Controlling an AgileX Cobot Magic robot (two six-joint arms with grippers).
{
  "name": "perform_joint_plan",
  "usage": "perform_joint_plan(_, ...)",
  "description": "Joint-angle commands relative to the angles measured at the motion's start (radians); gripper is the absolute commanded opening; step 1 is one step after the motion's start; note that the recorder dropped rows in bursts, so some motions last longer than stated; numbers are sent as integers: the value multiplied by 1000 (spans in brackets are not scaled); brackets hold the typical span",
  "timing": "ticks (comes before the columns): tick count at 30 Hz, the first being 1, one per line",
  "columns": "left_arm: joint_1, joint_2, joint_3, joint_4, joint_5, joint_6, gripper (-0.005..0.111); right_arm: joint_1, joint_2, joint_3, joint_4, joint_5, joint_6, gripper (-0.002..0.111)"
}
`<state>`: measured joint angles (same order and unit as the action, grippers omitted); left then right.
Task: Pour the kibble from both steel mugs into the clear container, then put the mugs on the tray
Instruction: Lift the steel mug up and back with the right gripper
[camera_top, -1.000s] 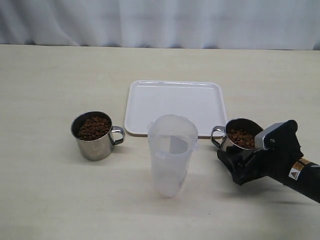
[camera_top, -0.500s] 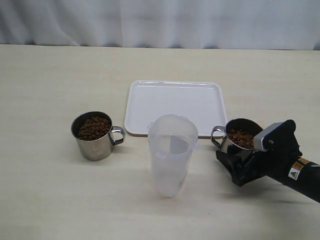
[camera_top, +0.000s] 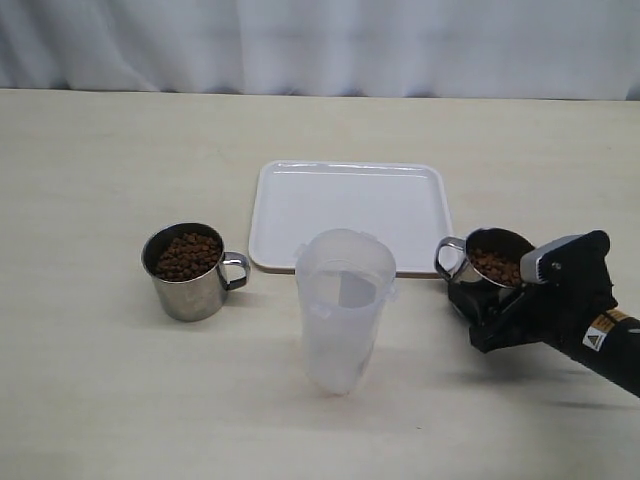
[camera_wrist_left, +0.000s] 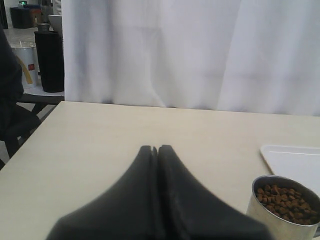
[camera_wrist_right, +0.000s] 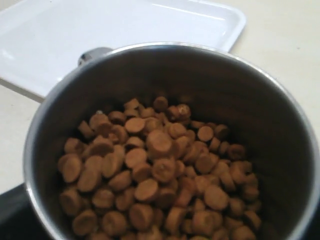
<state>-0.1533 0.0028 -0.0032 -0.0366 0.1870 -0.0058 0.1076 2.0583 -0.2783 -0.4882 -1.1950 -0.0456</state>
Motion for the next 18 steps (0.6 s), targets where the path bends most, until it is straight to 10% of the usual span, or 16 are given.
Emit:
perform_joint_plan(1, 1, -3, 3, 0, -13, -8, 0, -5, -15, 2, -47, -26, 9, 5)
perform_joint_plan(18, 1, -3, 3, -2, -10, -8, 0, 0, -589, 132, -104, 90, 26, 4)
